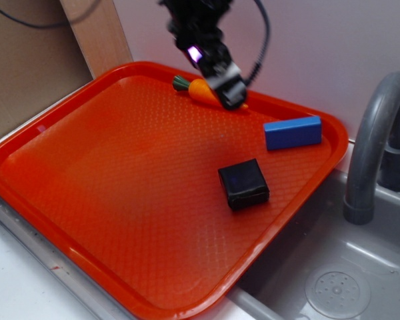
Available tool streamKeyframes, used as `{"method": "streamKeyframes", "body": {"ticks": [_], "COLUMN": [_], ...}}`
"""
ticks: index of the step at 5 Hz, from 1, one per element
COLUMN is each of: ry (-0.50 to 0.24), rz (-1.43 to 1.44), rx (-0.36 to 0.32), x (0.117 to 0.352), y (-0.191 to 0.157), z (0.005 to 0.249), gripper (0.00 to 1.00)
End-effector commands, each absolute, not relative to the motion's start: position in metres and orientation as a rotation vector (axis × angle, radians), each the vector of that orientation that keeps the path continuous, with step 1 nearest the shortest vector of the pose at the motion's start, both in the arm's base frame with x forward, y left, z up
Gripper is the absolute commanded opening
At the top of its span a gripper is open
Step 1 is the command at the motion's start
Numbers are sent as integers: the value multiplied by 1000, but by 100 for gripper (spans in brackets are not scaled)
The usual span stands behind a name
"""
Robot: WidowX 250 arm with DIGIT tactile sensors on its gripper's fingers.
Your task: Grab the blue block.
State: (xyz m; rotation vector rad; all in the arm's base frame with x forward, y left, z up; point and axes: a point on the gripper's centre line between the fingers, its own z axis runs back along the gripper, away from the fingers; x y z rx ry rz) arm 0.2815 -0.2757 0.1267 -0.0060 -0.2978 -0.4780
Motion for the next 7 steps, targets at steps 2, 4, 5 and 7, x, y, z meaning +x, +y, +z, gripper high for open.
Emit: {"method": "streamKeyframes", "body": {"ticks": [2,4,5,7], "ry": [-413,-369,-355,-355], "rz": [-533,-539,-594,-609], "rx": [-64,-38,-49,-35], "x": [319,337,340,329], "y": [-315,-313,-320,-326], "z": [89,53,47,46], "gripper": [100,100,72,0]}}
